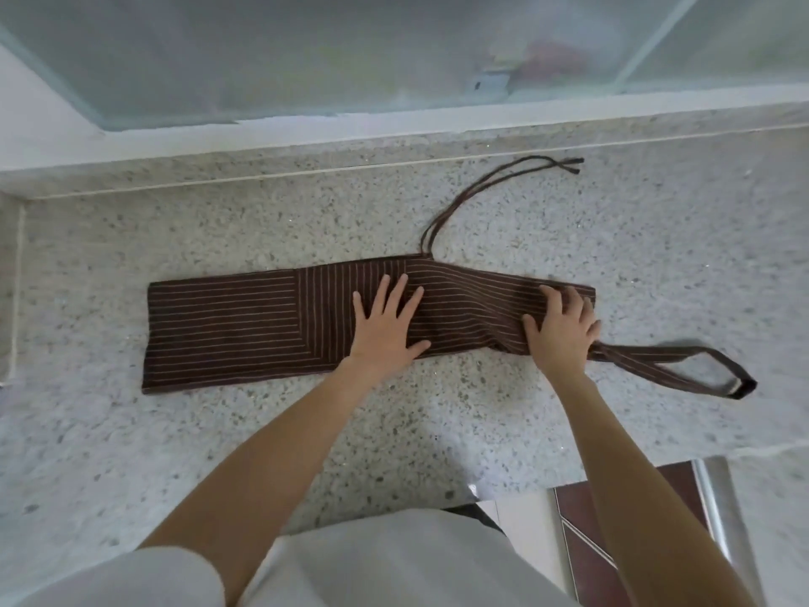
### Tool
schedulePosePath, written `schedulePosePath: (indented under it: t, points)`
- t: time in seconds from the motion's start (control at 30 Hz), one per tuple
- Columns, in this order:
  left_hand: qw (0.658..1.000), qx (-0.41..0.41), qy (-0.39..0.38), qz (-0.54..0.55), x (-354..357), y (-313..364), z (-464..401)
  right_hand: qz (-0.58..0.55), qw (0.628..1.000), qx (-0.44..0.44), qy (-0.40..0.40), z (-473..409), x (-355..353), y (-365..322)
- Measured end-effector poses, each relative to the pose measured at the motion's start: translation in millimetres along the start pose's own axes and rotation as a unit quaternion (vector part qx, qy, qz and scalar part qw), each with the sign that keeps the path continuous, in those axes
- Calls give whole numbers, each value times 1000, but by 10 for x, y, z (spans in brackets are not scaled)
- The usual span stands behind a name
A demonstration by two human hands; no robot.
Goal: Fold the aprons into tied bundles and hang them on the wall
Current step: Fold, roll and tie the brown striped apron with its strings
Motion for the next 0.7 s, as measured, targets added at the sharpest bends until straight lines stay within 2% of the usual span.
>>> schedulePosePath:
  t: [0.1, 0.17, 0.3, 0.4, 0.47, 0.57, 0.7]
  points:
    - [1000, -7, 10, 12, -22, -58, 16, 15, 997, 65, -35, -60, 46, 375]
    - [1000, -15, 12, 21, -32, -75, 31, 17, 997, 62, -29, -110, 33, 505]
    - [999, -28, 13, 16, -28, -115, 84, -125, 991, -36, -19, -235, -77, 453]
    - [999, -38, 7, 15, 7, -146, 129, -148, 981, -127, 18, -347, -187, 358]
    - [999, -44, 4, 18, 21, -153, 134, -129, 981, -142, 37, -470, -187, 373]
    - [998, -54, -5, 17, 41, -138, 118, -36, 990, -134, 29, -582, -61, 476]
    - [997, -72, -6, -4, 70, -99, 100, 49, 987, -144, 59, -407, -32, 614]
Point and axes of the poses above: each hand's wrist, its own z-axis away from the middle knuckle, its own x-axis out of the palm, y = z × x, the point moved 8 cm from there along -z, towards the middle knuckle
